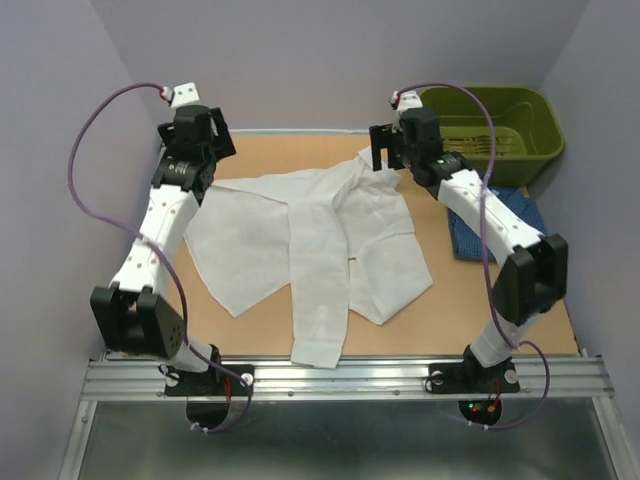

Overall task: Fold and stack the long sleeve shirts
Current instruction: Flatten the shirt out

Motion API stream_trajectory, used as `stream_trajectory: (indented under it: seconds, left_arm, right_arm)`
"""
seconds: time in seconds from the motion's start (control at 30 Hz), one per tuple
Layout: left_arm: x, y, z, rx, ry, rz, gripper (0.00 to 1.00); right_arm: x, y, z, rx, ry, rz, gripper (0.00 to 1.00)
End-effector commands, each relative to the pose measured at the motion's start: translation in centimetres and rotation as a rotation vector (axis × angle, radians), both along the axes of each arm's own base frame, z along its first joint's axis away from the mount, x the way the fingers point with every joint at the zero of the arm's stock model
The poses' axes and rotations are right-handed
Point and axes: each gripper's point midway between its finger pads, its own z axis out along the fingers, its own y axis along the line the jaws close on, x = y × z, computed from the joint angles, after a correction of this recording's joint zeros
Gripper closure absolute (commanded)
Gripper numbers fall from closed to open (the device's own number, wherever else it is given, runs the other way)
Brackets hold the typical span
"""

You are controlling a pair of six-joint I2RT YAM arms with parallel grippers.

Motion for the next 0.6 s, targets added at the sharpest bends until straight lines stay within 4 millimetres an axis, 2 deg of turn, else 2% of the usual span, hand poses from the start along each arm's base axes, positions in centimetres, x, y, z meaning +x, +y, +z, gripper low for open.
stream_trajectory:
  seconds: [0.0,0.03,0.07,0.1,0.13,0.17,0.2,0.27,0.3,0.4,0.47,0.57]
  left_arm:
    - [-6.7,-10.7,-3.4,-0.133,0.089,-0.304,0.12]
    - [-8.5,-12.2,-3.7,-0.166,0.092,-0.340,0.12]
    - [-10.9,-16.2,-5.0,-0.197,0.130,-0.459,0.12]
    - [-12.4,-17.7,-6.2,-0.237,0.160,-0.481,0.12]
    - [-14.6,-19.0,-8.6,-0.240,0.220,-0.516,0.12]
    - [-16.0,-20.4,-9.7,-0.243,0.249,-0.551,0.12]
    - [-19.0,-22.9,-11.7,-0.247,0.314,-0.624,0.12]
    - [-21.8,-24.6,-13.4,-0.243,0.370,-0.677,0.14]
    - [-24.3,-26.6,-14.2,-0.227,0.401,-0.751,0.15]
    - [-27.6,-28.5,-16.9,-0.190,0.478,-0.804,0.16]
    - [-29.6,-29.4,-19.1,-0.118,0.536,-0.843,0.16]
    - [-31.3,-30.5,-20.9,-0.036,0.580,-0.882,0.17]
  right_arm:
    - [-4.9,0.6,1.4,0.193,0.015,0.038,0.05]
    - [-5.7,0.7,1.1,0.216,0.027,0.046,0.03]
    - [-7.0,0.5,-0.8,0.225,0.073,0.044,0.00]
    - [-7.9,0.6,-0.9,0.246,0.083,0.052,0.00]
    - [-9.1,0.7,-0.4,0.286,0.085,0.063,0.00]
    - [-9.9,0.6,-0.8,0.301,0.099,0.068,0.00]
    - [-11.2,0.3,-1.8,0.314,0.123,0.064,0.00]
    - [-12.4,-0.1,-2.6,0.318,0.137,0.057,0.00]
    - [-13.4,-0.5,-4.4,0.316,0.175,0.044,0.00]
    - [-15.2,-1.2,-4.6,0.332,0.170,0.042,0.00]
    - [-16.4,-1.7,-5.5,0.336,0.180,0.034,0.00]
    - [-17.5,-2.1,-6.7,0.335,0.200,0.025,0.00]
